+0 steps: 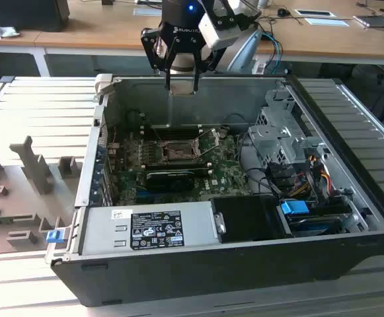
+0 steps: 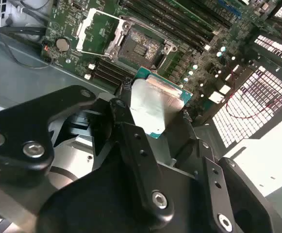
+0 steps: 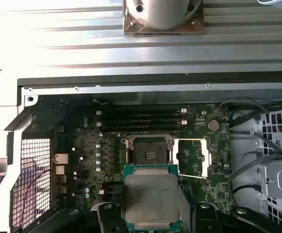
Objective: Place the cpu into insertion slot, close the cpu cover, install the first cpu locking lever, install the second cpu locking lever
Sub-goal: 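Place the cpu into insertion slot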
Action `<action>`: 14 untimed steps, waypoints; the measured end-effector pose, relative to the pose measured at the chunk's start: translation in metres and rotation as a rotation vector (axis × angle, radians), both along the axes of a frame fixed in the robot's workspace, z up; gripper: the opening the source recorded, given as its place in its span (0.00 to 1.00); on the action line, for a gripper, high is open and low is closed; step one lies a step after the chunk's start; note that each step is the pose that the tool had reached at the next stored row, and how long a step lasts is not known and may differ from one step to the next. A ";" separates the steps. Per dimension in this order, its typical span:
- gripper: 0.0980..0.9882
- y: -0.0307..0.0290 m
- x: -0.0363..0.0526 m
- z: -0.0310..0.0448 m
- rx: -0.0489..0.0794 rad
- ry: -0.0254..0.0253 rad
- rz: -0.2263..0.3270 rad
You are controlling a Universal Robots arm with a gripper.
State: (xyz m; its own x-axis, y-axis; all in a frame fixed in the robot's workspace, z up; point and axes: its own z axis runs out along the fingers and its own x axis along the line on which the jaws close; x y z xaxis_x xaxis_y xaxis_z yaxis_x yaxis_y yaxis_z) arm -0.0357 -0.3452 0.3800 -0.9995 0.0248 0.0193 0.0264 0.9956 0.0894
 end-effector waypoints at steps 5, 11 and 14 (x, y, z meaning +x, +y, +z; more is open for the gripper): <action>0.48 0.0000 0.0000 0.0000 0.000 0.0000 -0.030; 0.48 0.0000 0.0000 0.0000 0.000 0.0000 -0.066; 0.48 0.0000 0.0000 0.0000 0.000 0.0000 -0.072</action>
State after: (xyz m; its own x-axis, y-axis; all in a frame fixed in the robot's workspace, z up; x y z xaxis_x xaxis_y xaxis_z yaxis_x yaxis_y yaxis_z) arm -0.0357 -0.3452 0.3800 -0.9952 0.0963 0.0193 0.0976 0.9912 0.0893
